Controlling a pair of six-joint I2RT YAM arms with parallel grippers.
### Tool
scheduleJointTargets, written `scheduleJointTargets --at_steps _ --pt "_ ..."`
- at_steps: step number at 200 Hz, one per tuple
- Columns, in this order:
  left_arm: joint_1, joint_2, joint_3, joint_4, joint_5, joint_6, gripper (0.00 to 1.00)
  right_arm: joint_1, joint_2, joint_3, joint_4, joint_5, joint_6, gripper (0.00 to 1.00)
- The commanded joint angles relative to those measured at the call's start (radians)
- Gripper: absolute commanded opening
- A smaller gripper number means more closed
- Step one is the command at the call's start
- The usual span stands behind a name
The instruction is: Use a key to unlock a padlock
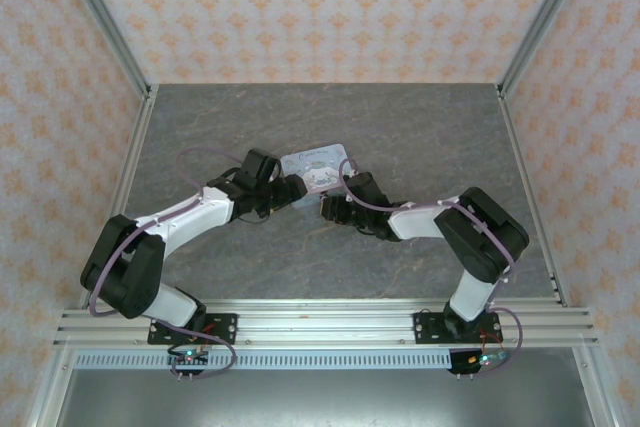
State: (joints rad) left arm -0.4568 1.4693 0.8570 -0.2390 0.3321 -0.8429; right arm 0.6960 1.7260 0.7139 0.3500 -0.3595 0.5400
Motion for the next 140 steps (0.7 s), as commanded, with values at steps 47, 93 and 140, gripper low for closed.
scheduleJointTargets --at_steps 47,93,140 --pt "0.012 0.016 0.029 -0.010 -0.017 0.014 0.82 0.007 0.005 0.003 -0.024 0.014 -0.022 0.17" --pt "0.013 0.018 0.056 -0.055 -0.075 0.046 0.81 0.001 -0.057 -0.031 -0.054 0.048 -0.030 0.00" --pt "-0.008 0.042 0.111 -0.106 -0.157 0.088 0.81 -0.013 -0.067 -0.045 -0.050 0.041 -0.015 0.00"
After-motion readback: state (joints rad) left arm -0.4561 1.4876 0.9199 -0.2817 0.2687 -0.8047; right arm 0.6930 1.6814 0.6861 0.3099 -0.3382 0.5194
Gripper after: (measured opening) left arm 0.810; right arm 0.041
